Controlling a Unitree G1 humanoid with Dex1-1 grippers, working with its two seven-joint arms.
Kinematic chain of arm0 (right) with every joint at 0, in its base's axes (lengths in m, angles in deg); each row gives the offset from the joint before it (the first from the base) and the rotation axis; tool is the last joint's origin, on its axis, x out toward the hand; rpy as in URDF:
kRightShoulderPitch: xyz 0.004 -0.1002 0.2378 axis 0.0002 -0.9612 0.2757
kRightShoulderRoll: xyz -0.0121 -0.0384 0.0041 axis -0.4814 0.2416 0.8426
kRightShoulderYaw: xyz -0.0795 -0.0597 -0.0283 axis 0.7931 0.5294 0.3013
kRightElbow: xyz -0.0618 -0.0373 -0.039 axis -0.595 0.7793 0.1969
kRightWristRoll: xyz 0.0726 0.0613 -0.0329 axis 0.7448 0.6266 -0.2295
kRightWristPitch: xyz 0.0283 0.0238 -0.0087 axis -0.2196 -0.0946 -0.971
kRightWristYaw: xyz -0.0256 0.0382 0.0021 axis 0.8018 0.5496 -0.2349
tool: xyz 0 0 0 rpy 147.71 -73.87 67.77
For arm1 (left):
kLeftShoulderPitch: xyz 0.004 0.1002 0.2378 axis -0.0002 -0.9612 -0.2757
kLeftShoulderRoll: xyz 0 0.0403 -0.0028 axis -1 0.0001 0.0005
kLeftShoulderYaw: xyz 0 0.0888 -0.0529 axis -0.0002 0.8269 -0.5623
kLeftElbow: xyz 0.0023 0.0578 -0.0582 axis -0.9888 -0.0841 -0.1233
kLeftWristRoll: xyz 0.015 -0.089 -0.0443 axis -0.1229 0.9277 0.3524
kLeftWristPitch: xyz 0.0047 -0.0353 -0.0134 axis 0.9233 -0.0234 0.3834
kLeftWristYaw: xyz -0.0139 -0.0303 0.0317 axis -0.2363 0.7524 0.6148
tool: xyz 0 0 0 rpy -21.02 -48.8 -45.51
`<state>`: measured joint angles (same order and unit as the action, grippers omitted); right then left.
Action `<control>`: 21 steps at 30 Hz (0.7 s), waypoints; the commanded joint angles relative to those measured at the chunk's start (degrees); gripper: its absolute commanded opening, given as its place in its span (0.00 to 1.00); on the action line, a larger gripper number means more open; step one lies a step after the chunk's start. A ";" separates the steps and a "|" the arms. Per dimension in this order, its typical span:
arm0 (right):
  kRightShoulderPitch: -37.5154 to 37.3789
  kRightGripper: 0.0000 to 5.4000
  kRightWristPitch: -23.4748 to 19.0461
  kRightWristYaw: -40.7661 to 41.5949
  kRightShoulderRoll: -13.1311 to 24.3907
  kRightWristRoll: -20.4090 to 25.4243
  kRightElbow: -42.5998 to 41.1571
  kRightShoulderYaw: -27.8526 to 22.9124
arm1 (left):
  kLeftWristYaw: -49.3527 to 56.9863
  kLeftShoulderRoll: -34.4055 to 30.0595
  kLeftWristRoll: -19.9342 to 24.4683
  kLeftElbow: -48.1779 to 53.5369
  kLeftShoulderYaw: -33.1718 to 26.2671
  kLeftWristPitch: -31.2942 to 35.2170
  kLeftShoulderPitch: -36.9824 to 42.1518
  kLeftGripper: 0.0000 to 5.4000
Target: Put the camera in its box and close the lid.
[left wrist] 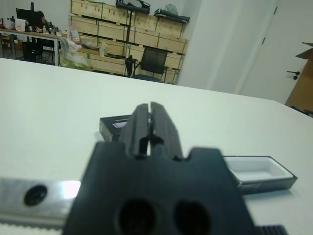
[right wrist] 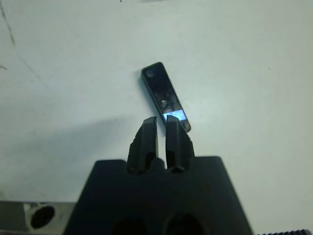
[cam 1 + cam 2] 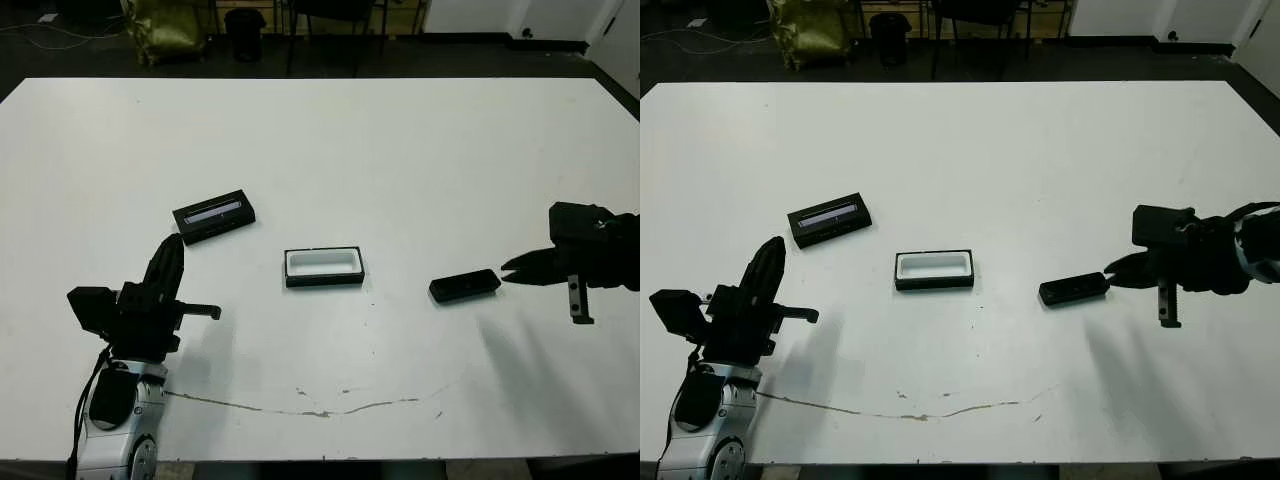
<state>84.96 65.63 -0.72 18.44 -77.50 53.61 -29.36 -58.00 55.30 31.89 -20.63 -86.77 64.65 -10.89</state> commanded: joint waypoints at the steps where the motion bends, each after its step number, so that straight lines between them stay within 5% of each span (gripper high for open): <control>1: 1.36 0.00 -2.21 2.00 0.50 0.07 0.71 1.42 | 0.19 -0.48 -0.33 -0.63 -0.10 0.25 -0.59 0.00; 13: 0.80 0.00 -4.42 0.50 1.76 -6.42 -4.74 3.77 | 0.10 -0.35 0.25 -0.59 -0.20 0.52 -0.62 0.00; 21: 1.60 0.00 -1.97 4.97 -0.09 -2.59 1.63 4.41 | 0.44 -0.62 -0.29 -0.49 -0.06 0.36 -0.67 0.00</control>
<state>85.96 63.69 3.58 18.88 -80.39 54.31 -25.89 -57.84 55.30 32.19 -20.58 -86.71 64.58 -10.98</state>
